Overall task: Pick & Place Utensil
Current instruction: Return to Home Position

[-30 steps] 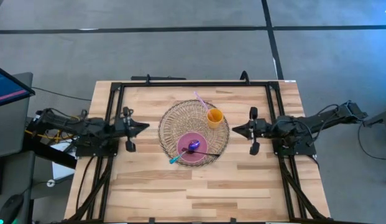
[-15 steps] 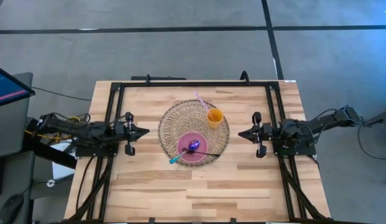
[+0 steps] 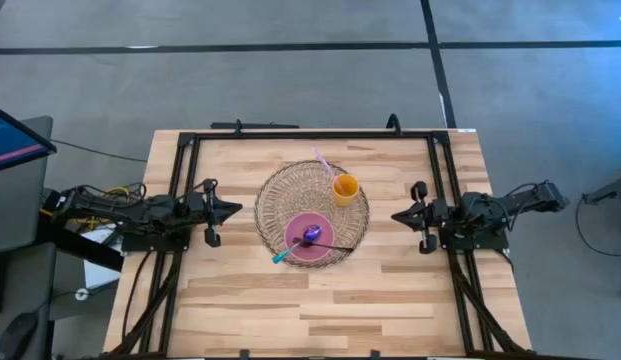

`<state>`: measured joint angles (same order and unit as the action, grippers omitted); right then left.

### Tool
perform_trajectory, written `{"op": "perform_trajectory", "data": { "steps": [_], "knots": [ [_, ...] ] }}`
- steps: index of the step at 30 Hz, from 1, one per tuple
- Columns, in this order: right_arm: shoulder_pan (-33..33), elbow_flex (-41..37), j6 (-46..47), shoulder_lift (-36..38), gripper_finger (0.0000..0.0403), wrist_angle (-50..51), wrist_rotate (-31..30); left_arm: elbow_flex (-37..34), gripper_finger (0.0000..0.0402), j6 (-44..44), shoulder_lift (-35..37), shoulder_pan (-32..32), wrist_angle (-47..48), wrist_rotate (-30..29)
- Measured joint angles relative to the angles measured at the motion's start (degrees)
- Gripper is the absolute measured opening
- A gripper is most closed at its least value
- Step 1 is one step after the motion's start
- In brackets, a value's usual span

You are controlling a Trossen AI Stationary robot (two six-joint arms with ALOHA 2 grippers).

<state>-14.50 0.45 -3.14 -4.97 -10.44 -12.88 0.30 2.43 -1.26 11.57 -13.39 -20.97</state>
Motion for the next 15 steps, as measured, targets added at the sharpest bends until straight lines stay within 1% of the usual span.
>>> {"op": "perform_trajectory", "data": {
  "steps": [6,11,15],
  "knots": [
    [-0.92,-0.03,-0.44,4.73,0.0001,7.73,0.27,0.00,0.0016,-0.13,-0.02,0.00,-0.02,0.02],
    [-0.88,-0.02,-4.28,4.65,0.0001,7.96,1.22,0.01,0.0015,-0.15,-0.02,0.00,-0.11,0.01],
    [-0.86,-0.02,-4.76,3.80,0.0001,7.99,1.18,0.02,0.0017,-0.15,-0.02,0.00,-0.20,0.02]
  ]
}}
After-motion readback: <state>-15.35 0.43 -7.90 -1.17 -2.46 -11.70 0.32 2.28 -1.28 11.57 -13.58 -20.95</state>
